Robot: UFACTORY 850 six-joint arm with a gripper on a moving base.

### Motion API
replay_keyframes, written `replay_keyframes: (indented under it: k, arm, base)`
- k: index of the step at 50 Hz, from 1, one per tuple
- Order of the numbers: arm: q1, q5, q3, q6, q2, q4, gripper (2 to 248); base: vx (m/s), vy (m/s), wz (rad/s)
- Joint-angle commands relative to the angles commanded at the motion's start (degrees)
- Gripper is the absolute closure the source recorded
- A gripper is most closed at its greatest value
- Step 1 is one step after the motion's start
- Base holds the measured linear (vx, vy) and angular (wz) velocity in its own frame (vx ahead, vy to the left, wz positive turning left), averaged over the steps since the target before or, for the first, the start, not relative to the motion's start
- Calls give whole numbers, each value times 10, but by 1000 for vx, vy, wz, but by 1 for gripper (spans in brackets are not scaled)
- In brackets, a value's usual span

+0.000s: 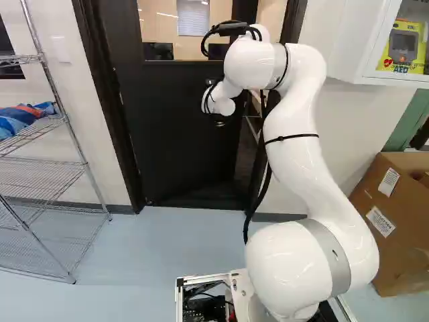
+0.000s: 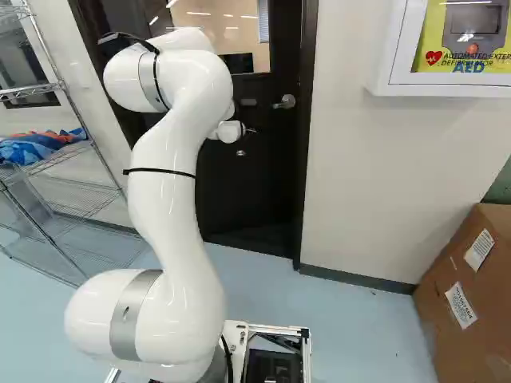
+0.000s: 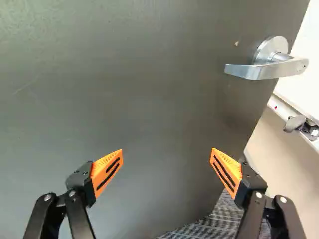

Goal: Open the door and move inside

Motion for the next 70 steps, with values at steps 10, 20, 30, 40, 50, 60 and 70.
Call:
replay_keyframes:
  k: [10, 20, 30, 40, 50, 60, 70]
  arm:
    - [-2, 0, 39, 0, 29, 0, 3]
    - [-4, 0, 77, 0, 57, 0, 3]
    - [-5, 0, 113, 0, 84, 0, 3]
    - [-6, 0, 150, 0, 112, 0, 3]
    - [-6, 0, 183, 0, 139, 0, 3]
    - [-7, 0, 217, 0, 165, 0, 3]
    - [-7, 0, 250, 0, 192, 0, 3]
  base:
    - [0, 0, 0]
    - [0, 0, 0]
    - [0, 0, 0]
    - [0, 0, 0]
    - [0, 0, 0]
    - [0, 0, 0]
    - [0, 0, 0]
